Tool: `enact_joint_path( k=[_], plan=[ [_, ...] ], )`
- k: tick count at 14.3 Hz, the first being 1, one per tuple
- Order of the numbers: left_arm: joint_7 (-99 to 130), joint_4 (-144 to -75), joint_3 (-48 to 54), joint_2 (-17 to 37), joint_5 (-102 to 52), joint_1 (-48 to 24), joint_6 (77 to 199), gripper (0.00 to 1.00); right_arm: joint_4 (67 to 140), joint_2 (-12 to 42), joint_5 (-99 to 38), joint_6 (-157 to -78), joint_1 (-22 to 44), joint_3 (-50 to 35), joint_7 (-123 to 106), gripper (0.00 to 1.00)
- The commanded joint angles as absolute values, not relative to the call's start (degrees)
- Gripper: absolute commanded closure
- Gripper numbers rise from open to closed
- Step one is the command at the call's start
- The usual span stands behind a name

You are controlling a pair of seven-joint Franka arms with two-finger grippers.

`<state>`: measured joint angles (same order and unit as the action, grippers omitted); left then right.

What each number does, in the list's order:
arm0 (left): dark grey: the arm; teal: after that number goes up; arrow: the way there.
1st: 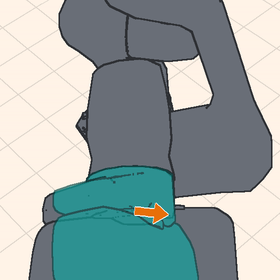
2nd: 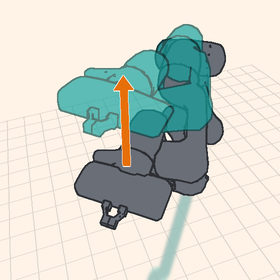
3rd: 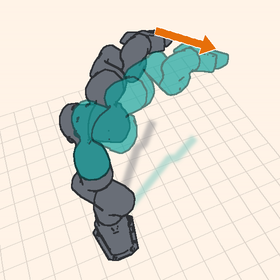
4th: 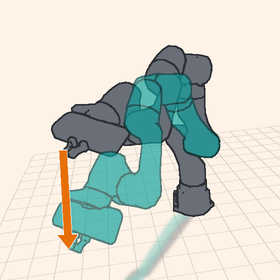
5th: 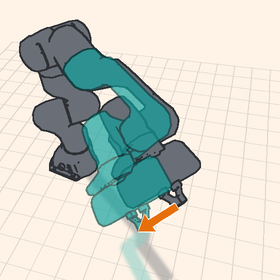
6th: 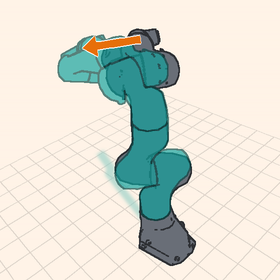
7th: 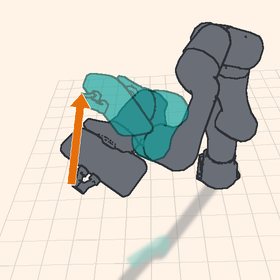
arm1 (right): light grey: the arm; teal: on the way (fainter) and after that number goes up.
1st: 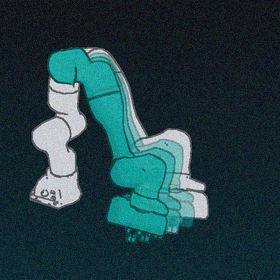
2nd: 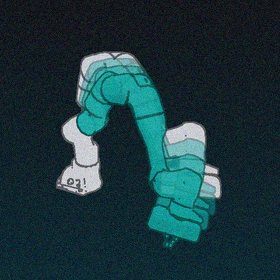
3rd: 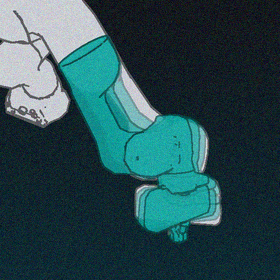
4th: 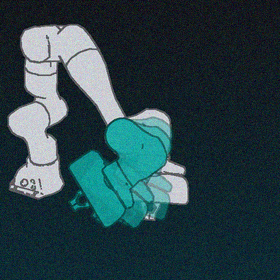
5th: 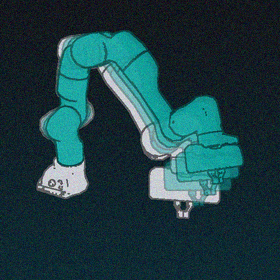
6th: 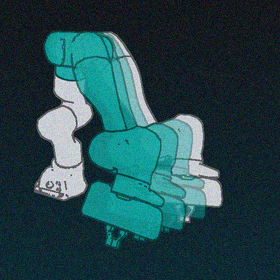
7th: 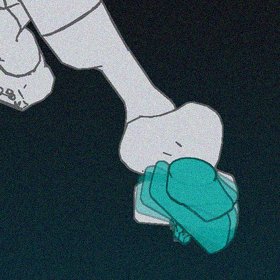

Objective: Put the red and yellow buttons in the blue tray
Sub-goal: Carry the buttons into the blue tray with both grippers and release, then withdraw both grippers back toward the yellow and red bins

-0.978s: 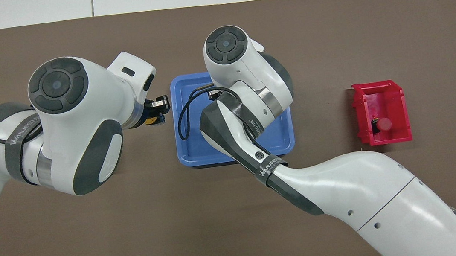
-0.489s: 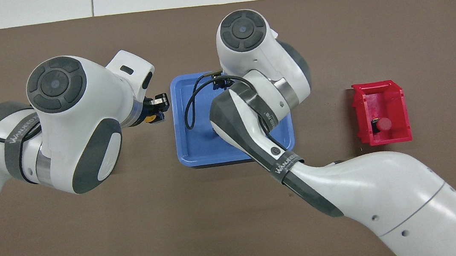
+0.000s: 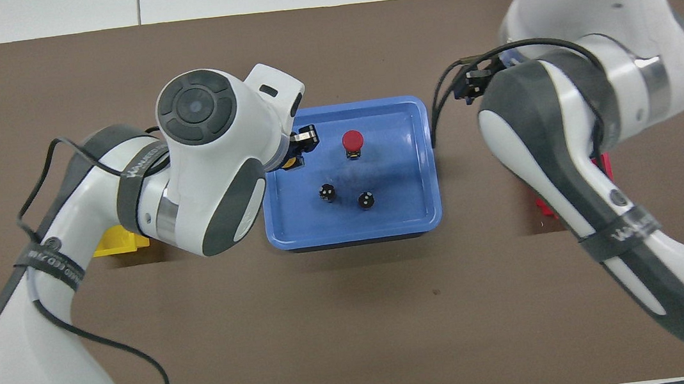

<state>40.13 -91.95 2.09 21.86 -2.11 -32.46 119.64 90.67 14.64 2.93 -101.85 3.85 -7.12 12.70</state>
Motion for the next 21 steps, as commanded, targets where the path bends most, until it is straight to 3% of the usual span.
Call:
enact_joint_path(
  k=[1, 4, 8, 9, 10, 11, 13, 17, 18, 21],
  plan=[
    [40.78, -86.84, 1.23, 27.59, -2.20, -32.96, 121.80, 0.89, 100.45, 8.35, -1.05, -104.50, -3.32, -8.00, 2.41, 0.00],
    [41.30, -86.57, 1.14, 30.32, -2.11, -33.57, 124.45, 0.89, 109.13, 5.02, -1.05, -107.74, -5.53, -8.00, -0.17, 0.01],
    [41.57, -86.66, 1.05, 30.94, -1.67, -33.84, 125.33, 0.89, 117.75, 2.03, -1.32, -114.86, -11.16, -8.00, -9.32, 0.18],
    [41.57, -86.75, 1.14, 30.94, -0.89, -33.92, 125.85, 0.83, 119.60, 1.59, -1.32, -116.96, -10.73, -8.00, -8.88, 0.23],
    [41.66, -86.66, 1.06, 30.94, -0.36, -34.36, 125.42, 0.54, 120.49, 1.58, -1.32, -118.46, -10.55, -8.00, -7.75, 0.24],
    [41.66, -86.75, 1.05, 30.94, -0.18, -34.71, 125.51, 0.16, 120.58, 1.67, -1.32, -118.65, -10.46, -8.00, -7.39, 0.25],
    [41.75, -86.57, 0.97, 30.85, 1.04, -34.98, 124.72, 0.02, 120.67, 1.67, -1.32, -118.74, -9.41, -8.00, -6.77, 0.28],
    [42.98, -81.23, 0.70, 29.54, 1.58, -34.72, 113.24, 0.00, 124.97, 1.41, -1.32, -122.77, -9.58, -8.00, -6.85, 0.32],
    [42.72, -80.78, 0.53, 26.75, 1.84, -34.11, 110.07, 0.00, 125.15, 1.41, -1.32, -123.22, -9.32, -8.00, -6.86, 0.32],
    [37.75, -87.07, 0.53, 18.75, 1.84, -28.58, 104.26, 0.00, 126.29, 1.06, -1.32, -123.40, -9.32, -8.00, -6.85, 0.32]
  ],
)
